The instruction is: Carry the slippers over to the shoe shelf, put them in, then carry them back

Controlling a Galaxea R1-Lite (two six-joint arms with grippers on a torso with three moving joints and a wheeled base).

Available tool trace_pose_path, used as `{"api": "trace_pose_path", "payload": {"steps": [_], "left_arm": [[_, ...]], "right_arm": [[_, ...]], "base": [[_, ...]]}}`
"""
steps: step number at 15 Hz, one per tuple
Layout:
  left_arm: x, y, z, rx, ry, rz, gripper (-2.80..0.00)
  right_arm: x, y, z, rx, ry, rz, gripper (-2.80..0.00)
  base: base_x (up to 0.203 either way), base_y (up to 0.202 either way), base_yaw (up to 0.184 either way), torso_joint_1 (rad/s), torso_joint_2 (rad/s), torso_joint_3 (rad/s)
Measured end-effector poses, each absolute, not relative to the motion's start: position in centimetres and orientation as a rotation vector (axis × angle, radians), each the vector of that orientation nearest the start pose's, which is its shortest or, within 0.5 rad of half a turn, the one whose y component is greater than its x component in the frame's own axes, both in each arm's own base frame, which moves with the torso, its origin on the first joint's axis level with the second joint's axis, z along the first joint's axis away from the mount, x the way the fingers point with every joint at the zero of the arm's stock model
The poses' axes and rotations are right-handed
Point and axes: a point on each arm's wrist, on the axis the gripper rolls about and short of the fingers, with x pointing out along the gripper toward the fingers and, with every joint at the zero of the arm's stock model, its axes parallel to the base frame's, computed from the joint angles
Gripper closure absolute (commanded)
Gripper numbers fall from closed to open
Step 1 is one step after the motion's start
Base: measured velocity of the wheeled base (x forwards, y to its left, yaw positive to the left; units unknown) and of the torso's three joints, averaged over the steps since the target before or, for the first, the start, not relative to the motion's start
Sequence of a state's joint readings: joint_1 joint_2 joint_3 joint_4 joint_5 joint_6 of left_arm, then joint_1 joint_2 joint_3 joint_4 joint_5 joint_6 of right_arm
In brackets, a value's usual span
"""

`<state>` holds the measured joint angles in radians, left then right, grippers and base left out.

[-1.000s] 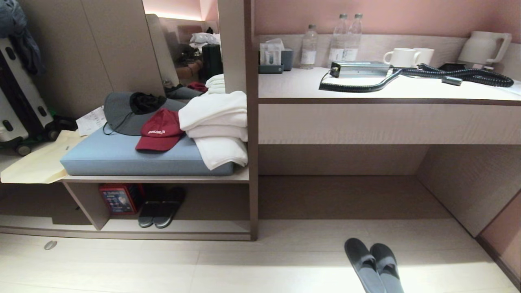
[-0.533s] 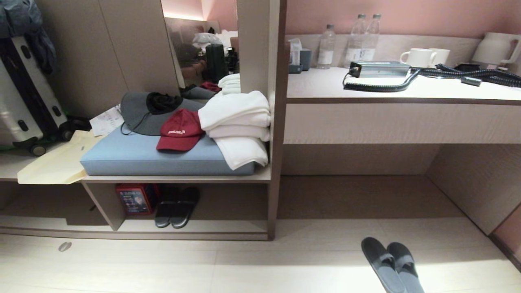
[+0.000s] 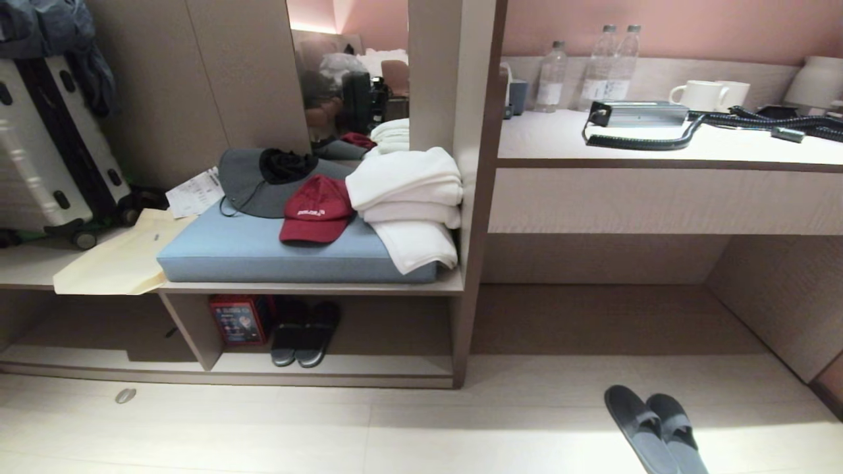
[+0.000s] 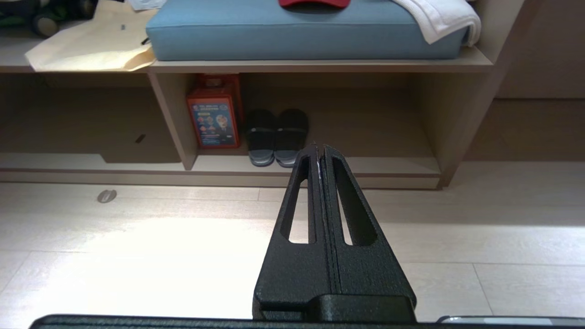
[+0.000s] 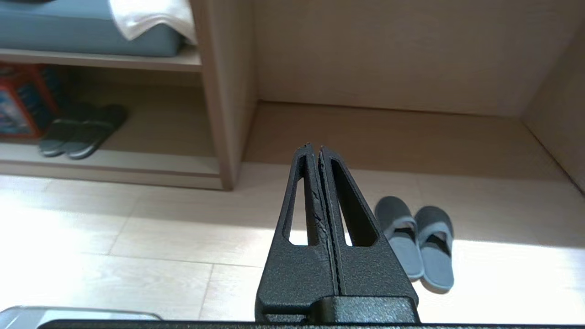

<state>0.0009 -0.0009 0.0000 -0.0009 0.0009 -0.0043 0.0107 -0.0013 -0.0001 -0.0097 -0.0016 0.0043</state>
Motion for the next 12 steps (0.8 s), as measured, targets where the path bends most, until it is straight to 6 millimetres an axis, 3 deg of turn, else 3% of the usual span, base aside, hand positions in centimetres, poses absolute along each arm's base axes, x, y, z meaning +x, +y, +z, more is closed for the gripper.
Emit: {"api": "trace_pose_path", "payload": {"steps": [3,12], "left_arm": [[-2.29,0.0,7.56,-0.007,-0.002,0.003,0.0],[-2.29,0.0,7.56,-0.009,-0.002,0.001,0.0]], "right_arm": [[-2.29,-0.03,7.64,0.005,-0.01,0.009,0.0],[-2.29,-0.03,7.65,0.004,-0.011,0.009,0.0]], "base": [[-0.043,0.0,-0.001,0.003,0.0,-0.002],[-0.196,0.0,0.001,0.004,0.0,0.002]]}}
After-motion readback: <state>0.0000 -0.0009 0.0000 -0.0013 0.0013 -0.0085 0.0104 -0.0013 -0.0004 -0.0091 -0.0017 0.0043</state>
